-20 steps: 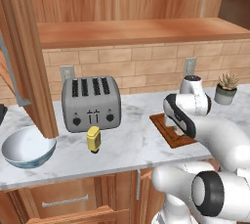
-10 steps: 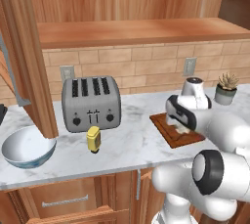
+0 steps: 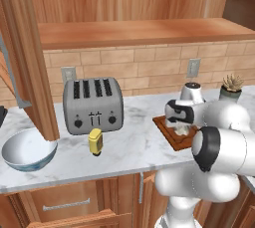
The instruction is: Open the cabinet. Place the bowl and condiment on the counter. Then place the lime and garlic on the cutting board.
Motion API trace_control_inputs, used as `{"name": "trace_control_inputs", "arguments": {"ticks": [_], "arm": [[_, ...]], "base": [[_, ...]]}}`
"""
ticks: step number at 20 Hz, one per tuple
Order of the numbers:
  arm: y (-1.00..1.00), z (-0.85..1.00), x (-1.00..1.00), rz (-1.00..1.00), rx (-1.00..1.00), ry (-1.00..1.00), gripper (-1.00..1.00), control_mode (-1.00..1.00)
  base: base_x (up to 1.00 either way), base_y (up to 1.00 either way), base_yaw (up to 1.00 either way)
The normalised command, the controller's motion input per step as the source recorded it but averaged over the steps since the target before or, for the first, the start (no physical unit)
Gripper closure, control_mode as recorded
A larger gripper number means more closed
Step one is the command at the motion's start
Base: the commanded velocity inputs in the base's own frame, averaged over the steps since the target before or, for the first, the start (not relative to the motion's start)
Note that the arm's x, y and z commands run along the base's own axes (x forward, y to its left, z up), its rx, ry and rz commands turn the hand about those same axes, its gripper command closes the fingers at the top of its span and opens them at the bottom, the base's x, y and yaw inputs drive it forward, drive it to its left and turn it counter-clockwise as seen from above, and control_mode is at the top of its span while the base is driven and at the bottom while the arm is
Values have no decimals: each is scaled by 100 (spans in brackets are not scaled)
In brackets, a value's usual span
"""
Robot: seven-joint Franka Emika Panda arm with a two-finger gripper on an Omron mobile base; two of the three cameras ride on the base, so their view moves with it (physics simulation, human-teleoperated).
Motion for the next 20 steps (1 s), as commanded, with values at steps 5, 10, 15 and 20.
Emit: {"name": "trace_control_inputs", "arguments": {"ticks": [5,10,15,20], "arm": [[-10,-9,16,1,0,0,100,-100],[-5,-9,0,0,0,0,-100,-100],[-2,-1,0,0,0,-3,-100,-100],[0,14,-10,0,0,-9,-100,-100]], "base": [[0,0,0],[0,0,0],[0,0,0],[0,0,0]]}}
